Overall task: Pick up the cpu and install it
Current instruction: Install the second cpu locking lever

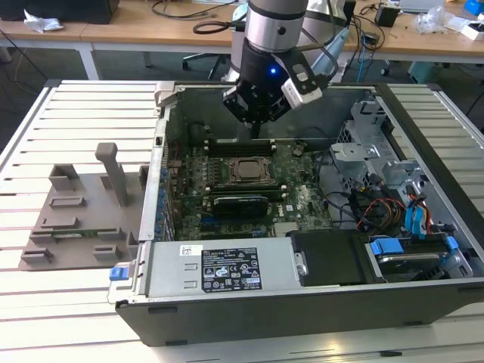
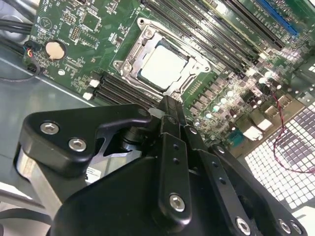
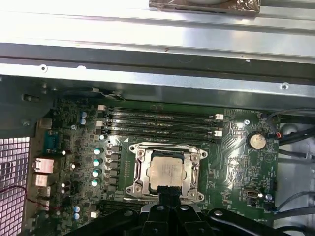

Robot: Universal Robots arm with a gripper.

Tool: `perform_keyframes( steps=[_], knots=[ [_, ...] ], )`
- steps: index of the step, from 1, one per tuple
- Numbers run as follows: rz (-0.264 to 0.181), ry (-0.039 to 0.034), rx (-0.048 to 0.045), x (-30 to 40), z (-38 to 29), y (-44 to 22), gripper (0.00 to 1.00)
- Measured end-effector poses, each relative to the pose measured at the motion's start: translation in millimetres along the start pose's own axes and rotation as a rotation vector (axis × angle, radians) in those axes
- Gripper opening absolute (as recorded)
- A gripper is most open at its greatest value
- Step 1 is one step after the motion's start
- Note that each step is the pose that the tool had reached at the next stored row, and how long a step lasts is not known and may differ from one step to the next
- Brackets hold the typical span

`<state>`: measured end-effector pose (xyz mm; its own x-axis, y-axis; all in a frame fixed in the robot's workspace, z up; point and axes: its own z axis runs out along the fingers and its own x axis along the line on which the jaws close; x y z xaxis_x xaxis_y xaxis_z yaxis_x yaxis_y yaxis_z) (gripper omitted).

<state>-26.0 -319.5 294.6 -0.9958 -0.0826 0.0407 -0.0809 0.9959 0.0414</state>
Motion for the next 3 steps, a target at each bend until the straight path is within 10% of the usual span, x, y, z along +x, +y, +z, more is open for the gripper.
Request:
perform_keyframes(
  steps=[3],
  knots=[
    [0.000,0.0000,0.0000,0.0,-0.5,0.0,0.11]
  ],
)
